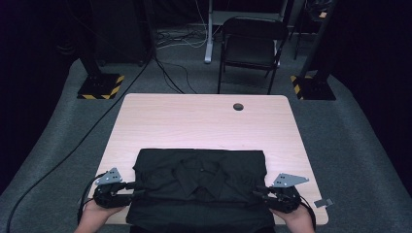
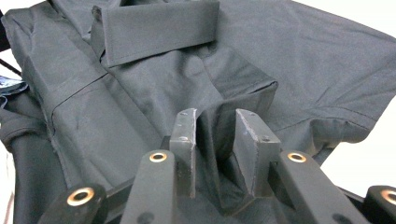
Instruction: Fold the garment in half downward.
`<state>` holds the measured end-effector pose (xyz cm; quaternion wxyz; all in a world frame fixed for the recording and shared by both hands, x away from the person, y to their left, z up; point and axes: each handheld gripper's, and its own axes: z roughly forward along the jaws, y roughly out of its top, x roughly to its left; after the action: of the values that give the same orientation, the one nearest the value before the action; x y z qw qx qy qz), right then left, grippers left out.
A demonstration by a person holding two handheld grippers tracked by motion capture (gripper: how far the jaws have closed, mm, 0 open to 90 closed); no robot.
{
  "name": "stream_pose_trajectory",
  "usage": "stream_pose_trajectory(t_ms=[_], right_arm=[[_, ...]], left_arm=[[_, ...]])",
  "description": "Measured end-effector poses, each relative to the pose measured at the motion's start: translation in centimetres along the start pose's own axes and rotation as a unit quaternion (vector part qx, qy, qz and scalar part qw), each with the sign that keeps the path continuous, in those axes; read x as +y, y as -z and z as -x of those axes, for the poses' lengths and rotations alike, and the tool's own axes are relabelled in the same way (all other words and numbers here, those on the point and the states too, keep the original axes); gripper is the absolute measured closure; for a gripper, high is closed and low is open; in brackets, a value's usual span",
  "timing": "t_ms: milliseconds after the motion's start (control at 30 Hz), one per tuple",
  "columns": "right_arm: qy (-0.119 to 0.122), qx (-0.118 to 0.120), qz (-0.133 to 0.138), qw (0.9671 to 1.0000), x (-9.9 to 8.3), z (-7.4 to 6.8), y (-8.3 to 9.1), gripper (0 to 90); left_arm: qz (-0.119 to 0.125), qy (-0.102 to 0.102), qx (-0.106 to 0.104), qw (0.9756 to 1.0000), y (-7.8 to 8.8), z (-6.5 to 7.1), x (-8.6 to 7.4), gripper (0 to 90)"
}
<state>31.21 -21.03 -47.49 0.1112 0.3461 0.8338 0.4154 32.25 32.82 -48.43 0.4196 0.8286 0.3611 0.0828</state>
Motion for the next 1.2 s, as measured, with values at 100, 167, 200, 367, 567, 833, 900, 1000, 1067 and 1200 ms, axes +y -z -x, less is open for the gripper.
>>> stream_pose_trajectory(t_ms=[100,167,200,367,567,833,900,1000,1067,1200], right_arm=[[0.000,-0.004,0.000,1.0000,0.2,0.1,-0.2,66.0],[0.000,-0.005,0.002,1.0000,0.4,0.1,-0.5,62.6],[0.000,-0.009,0.002,1.0000,0.4,0.1,-0.6,61.6],[0.001,-0.012,0.003,0.9999,0.8,0.2,-1.0,56.6],[0.000,-0.021,0.010,0.9997,1.4,0.5,-1.4,52.0],[0.003,-0.026,0.005,0.9997,1.7,1.1,-2.4,50.5],[0.004,-0.029,0.005,0.9996,1.8,1.1,-2.6,48.3],[0.003,-0.032,0.005,0.9995,1.9,1.4,-3.0,47.9],[0.002,-0.034,0.006,0.9994,2.0,1.5,-3.2,47.3],[0.002,-0.034,0.003,0.9994,2.3,1.9,-3.7,47.1]], left_arm=[[-0.001,0.002,0.003,1.0000,-0.3,-0.2,0.3,46.3],[-0.001,0.005,0.005,1.0000,-0.6,-0.3,0.5,42.4],[-0.001,0.006,0.005,1.0000,-0.8,-0.4,0.6,41.3],[-0.004,0.001,0.017,0.9998,-1.6,-0.7,1.2,37.2],[0.000,0.002,0.022,0.9998,-2.3,-1.1,1.8,33.3],[0.007,-0.008,0.027,0.9996,-2.4,-1.4,2.8,29.8],[0.007,-0.011,0.030,0.9995,-2.5,-1.5,3.1,28.7],[0.009,-0.011,0.031,0.9994,-2.7,-1.7,3.4,27.8],[0.010,-0.009,0.032,0.9994,-3.0,-1.8,3.7,26.4],[0.007,-0.010,0.024,0.9996,-4.2,-2.1,4.2,25.7]])
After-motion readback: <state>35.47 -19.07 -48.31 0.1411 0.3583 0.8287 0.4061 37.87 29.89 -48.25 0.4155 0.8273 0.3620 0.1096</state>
